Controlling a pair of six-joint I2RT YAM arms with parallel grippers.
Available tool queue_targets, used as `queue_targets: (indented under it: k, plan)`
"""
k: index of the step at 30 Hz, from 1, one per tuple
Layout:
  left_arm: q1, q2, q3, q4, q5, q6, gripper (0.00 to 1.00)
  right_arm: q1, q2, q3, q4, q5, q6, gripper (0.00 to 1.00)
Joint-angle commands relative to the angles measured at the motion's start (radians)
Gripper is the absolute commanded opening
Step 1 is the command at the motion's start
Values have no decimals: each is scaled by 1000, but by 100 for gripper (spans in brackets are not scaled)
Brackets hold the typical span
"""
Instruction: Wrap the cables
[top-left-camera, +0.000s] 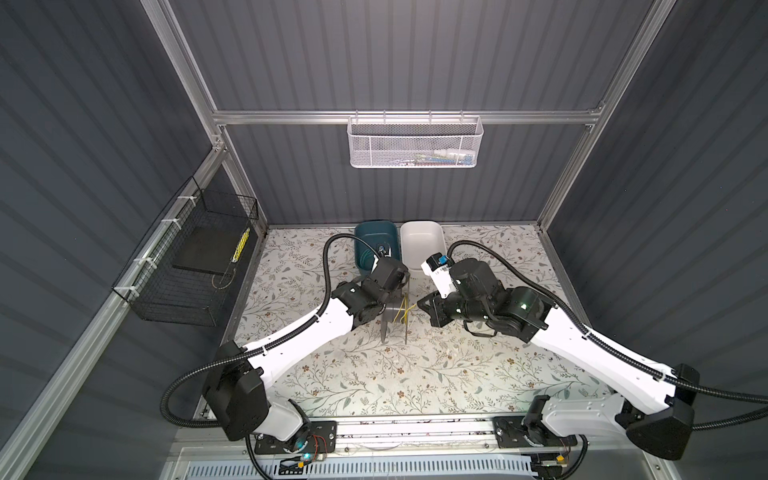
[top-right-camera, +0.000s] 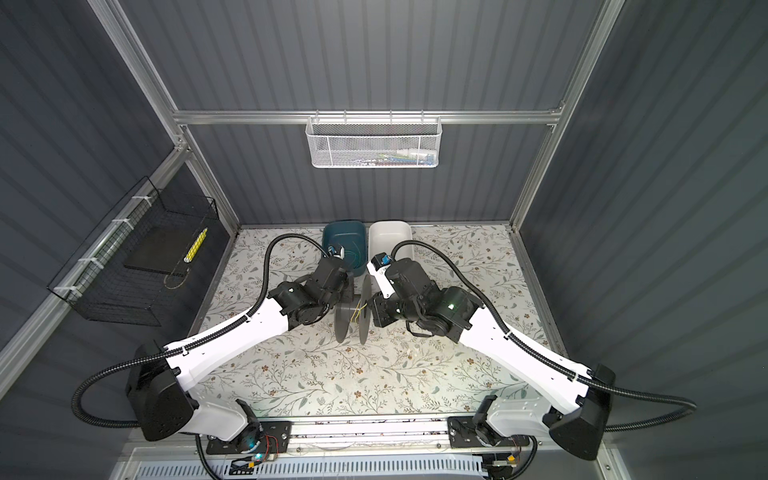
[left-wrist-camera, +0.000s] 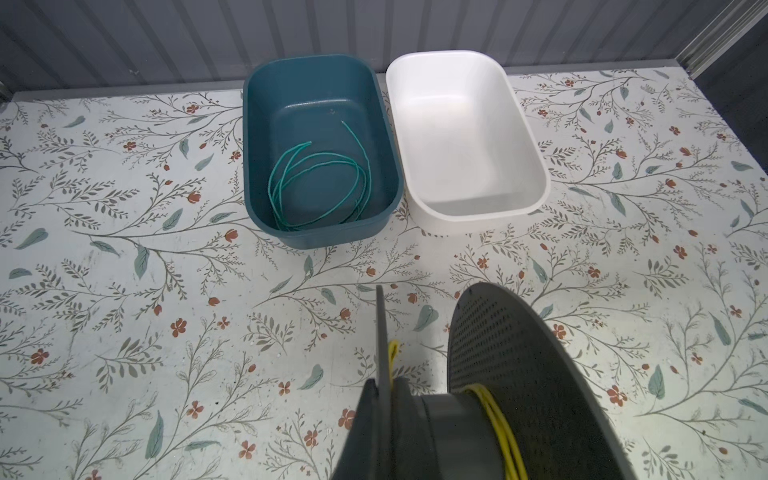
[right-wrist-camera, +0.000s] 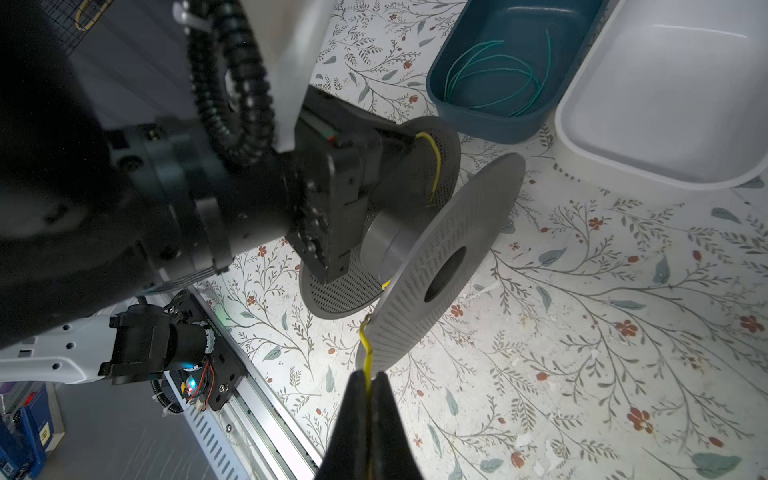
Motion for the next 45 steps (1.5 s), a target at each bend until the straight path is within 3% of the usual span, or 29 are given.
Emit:
queue_targets:
  k: [1,9,21,35,45]
  plan:
    - [-32,-26,-42,-7,-45,67,0,-41,3,77,111,-4,-17,0]
    - [-74,-79,-133,21,-50,98,0,-135,64,126,130,-67,-22,0]
    - [-98,-189,-244,105,92,282,0,-226,160,176,103,-165,-84,0]
    - [-117,-230,-250,71,221,465,0,-286,321,186,81,-137,-197,0]
    - [-157,-230,-262,60,202,532,0,-357,425,195,61,-142,-174,0]
